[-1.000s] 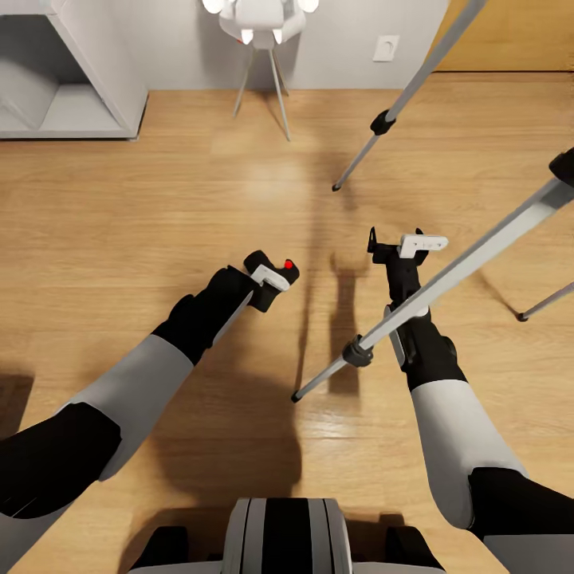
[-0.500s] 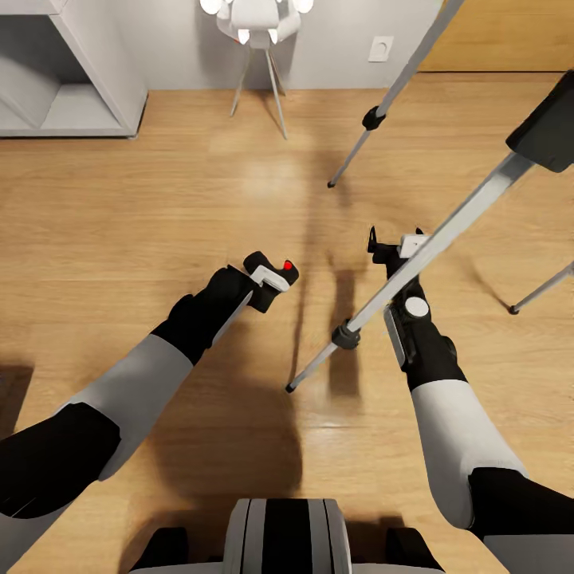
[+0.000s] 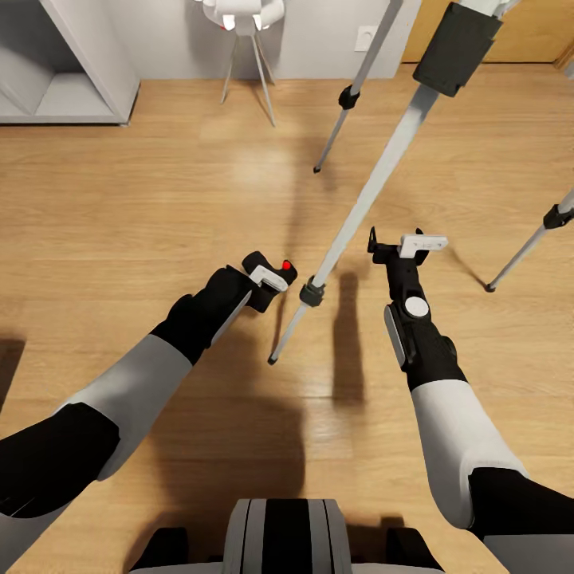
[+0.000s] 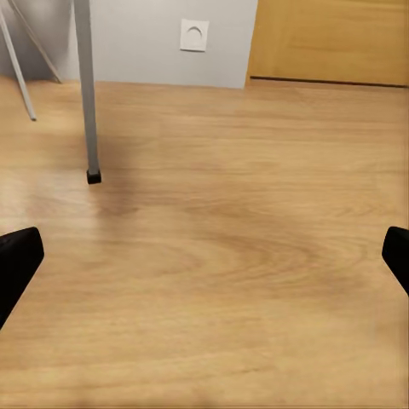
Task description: Attach the digital camera to the camera tripod in the bedroom.
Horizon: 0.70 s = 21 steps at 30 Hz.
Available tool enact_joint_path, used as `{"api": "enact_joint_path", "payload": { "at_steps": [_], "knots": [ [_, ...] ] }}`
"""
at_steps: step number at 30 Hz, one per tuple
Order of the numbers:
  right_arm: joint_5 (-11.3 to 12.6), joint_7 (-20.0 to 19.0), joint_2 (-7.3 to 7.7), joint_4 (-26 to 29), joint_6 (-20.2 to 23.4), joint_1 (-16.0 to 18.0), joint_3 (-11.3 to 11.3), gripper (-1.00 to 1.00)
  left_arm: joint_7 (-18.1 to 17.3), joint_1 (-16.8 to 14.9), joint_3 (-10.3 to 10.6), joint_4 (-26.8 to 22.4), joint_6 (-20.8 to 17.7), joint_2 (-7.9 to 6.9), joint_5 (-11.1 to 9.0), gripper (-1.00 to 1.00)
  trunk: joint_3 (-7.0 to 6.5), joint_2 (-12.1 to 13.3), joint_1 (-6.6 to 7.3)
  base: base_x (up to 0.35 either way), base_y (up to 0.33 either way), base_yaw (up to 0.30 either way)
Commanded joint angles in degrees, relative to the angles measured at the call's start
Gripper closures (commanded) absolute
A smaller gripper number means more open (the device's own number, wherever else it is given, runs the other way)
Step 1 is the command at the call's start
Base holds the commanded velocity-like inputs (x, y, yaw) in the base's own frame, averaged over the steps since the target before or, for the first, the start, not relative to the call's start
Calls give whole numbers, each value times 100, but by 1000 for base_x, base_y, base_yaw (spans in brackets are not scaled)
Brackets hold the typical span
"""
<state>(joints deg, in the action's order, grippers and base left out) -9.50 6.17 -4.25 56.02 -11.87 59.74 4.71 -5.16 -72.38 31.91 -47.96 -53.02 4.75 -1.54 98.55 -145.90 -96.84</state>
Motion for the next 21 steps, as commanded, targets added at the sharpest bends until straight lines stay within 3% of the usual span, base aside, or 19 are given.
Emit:
{"api": "enact_joint_path", "payload": {
  "at_steps": [1, 8, 21],
  "knots": [
    [-60, 18, -5, -4, -11, 3, 13, -100, -3, -4, 8, -3, -24, -1, -12, 100, 3, -1, 1, -15, -16, 0],
    [-60, 18, -5, 5, -12, 3, 13, -100, -3, -4, 1, -2, -25, -1, -13, 100, 3, -1, 1, -4, -4, 0],
    [-60, 24, -6, 26, -8, 3, 13, -100, -3, -4, -26, -77, -25, -26, -5, 100, -285, 16, 35, 0, 0, 0]
  ]
}}
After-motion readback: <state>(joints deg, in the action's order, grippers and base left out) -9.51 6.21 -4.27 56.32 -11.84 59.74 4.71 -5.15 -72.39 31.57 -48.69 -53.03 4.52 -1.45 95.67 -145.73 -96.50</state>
